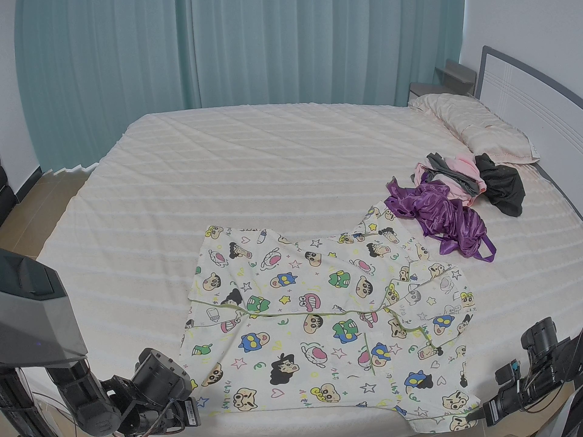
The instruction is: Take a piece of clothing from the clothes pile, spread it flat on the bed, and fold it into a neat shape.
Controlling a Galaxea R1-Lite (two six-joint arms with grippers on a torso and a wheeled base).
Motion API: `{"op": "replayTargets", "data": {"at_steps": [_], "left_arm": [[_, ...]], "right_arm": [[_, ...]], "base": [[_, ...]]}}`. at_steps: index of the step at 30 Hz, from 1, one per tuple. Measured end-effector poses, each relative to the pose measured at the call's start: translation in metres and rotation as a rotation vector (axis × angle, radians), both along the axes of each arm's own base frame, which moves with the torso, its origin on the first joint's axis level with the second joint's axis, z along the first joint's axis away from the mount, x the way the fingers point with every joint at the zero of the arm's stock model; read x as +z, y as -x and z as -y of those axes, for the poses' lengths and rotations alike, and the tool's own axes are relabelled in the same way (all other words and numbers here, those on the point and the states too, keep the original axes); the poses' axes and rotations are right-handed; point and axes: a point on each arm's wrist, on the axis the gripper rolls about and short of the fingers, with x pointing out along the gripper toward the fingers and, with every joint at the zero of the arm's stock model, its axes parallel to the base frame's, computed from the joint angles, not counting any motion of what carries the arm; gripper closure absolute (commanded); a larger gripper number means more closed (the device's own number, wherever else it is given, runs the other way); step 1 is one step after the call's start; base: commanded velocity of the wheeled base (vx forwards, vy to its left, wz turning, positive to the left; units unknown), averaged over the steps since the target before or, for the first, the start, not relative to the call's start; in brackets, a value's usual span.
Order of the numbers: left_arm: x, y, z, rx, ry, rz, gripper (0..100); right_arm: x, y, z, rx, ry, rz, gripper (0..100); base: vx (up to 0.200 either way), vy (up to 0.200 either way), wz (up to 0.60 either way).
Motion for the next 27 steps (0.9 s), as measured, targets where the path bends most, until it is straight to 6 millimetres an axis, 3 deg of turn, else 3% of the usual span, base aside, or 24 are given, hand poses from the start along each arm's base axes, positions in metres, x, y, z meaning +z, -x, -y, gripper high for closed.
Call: {"op": "replayTargets", "data": {"at_steps": [13, 14, 27], "left_arm": [[-0.002, 0.012, 0.001, -0.046, -0.03, -0.037, 100], [-0.002, 0.012, 0.001, -0.047, -0.029, -0.037, 0], [0.005, 0.016, -0.004, -0.067, -0.049, -0.036, 0]], "right_arm": [[-0.001, 0.003, 0.0, 0.008, 0.003, -0.032, 100], [-0.001, 0.003, -0.001, 0.009, 0.003, -0.037, 0], [0.005, 0.003, 0.0, 0.001, 0.003, 0.022, 0]], "base": [[0.0, 0.0, 0.0], [0.0, 0.0, 0.0], [0.0, 0.0, 0.0]]}}
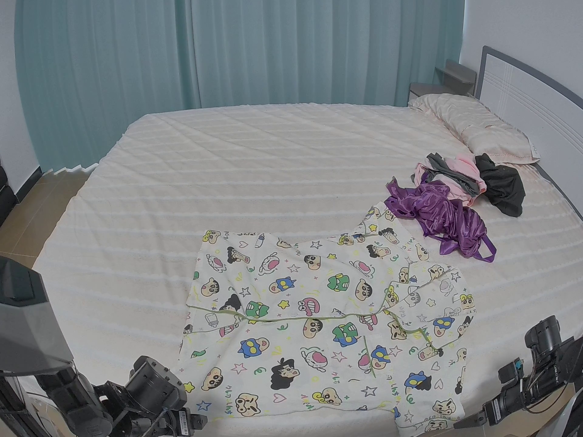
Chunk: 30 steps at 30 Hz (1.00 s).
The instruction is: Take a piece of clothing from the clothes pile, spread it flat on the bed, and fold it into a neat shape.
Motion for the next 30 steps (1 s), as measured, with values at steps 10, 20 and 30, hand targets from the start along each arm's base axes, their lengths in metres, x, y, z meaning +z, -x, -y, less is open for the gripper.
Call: {"op": "replayTargets", "data": {"at_steps": [10, 20, 30], "left_arm": [[0.03, -0.024, -0.02, 0.096, 0.08, 0.127, 0], [0.058, -0.072, -0.018, 0.114, 0.237, 0.189, 0], [0.043, -0.083, -0.03, 0.076, 0.217, 0.097, 0]], "right_arm": [[0.016, -0.011, 0.005, -0.046, -0.023, 0.138, 0], [0.024, -0.037, 0.007, -0.071, -0.096, 0.192, 0], [0.024, -0.042, 0.006, -0.134, -0.185, 0.153, 0]], "base": [[0.0, 0.0, 0.0], [0.0, 0.0, 0.0], [0.0, 0.0, 0.0]]}}
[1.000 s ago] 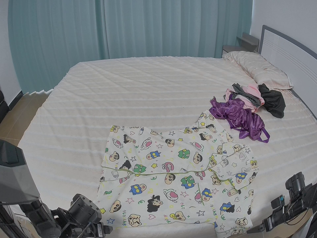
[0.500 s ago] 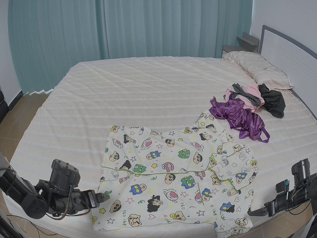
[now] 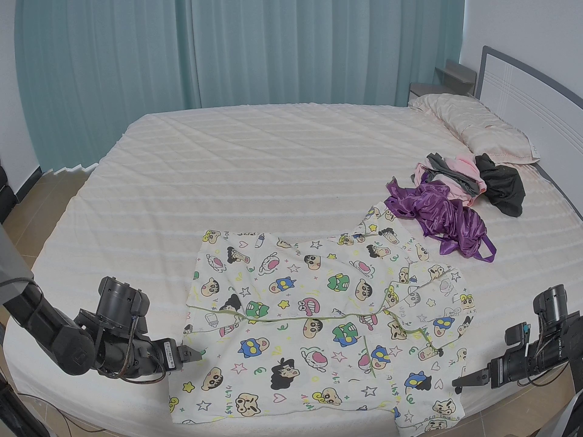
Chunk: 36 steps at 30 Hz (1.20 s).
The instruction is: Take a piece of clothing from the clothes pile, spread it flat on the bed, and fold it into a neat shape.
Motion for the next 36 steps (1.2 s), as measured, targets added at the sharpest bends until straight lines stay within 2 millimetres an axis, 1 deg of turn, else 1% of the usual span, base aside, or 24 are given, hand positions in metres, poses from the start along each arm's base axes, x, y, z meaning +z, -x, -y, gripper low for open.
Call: {"op": "replayTargets", "data": {"at_steps": [4, 10, 14, 23, 27, 28, 36], "left_arm": [[-0.005, -0.004, 0.0, -0.005, 0.026, -0.005, 0], [-0.005, -0.021, 0.003, 0.06, 0.107, 0.106, 0], [-0.007, -0.031, 0.004, 0.115, 0.164, 0.144, 0], [-0.022, -0.049, 0.009, 0.129, 0.154, 0.144, 0], [-0.027, -0.053, 0.01, 0.13, 0.152, 0.142, 0], [-0.028, -0.053, 0.01, 0.13, 0.151, 0.139, 100], [-0.032, -0.054, 0.01, 0.132, 0.146, 0.129, 100]], "right_arm": [[-0.001, 0.0, 0.0, -0.002, -0.002, -0.005, 0], [-0.001, 0.001, 0.0, -0.001, -0.005, -0.007, 0], [-0.001, 0.001, 0.0, 0.001, -0.006, -0.008, 0], [-0.001, 0.002, -0.001, 0.003, -0.007, -0.008, 0], [-0.001, 0.002, -0.001, 0.003, -0.008, -0.011, 0], [-0.001, 0.002, -0.001, 0.002, -0.008, -0.011, 0], [-0.001, 0.002, 0.0, 0.001, -0.008, -0.011, 0]], "base": [[0.0, 0.0, 0.0], [0.0, 0.0, 0.0], [0.0, 0.0, 0.0], [0.0, 0.0, 0.0], [0.0, 0.0, 0.0], [0.0, 0.0, 0.0], [0.0, 0.0, 0.0]]}}
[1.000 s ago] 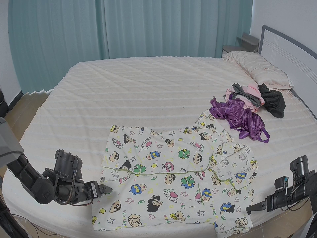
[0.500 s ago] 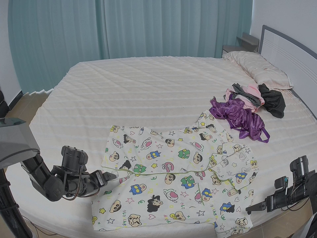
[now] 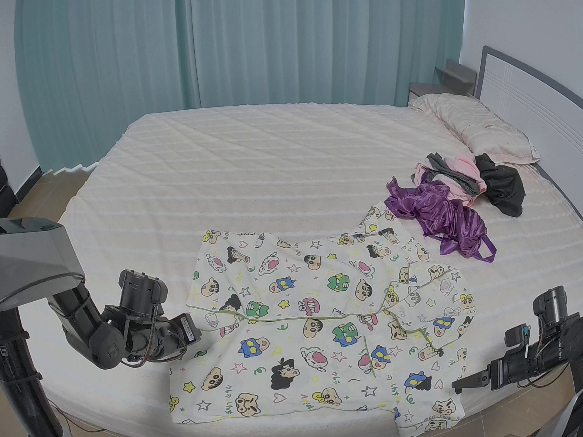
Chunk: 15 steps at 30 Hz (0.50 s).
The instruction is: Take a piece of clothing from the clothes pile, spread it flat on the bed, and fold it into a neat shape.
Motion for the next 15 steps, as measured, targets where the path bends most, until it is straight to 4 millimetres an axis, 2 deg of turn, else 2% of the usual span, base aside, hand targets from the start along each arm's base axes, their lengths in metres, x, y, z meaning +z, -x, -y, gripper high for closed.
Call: {"op": "replayTargets", "data": {"at_steps": [9, 15], "left_arm": [[0.0, 0.001, -0.005, 0.014, -0.009, -0.006, 100], [0.011, -0.003, -0.012, 0.057, -0.015, 0.042, 100]], "right_arm": [[0.0, 0.0, 0.0, 0.0, 0.001, 0.002, 0], [0.0, 0.001, 0.0, 0.0, 0.0, 0.0, 0]], "base": [[0.0, 0.0, 0.0], [0.0, 0.0, 0.0]]}}
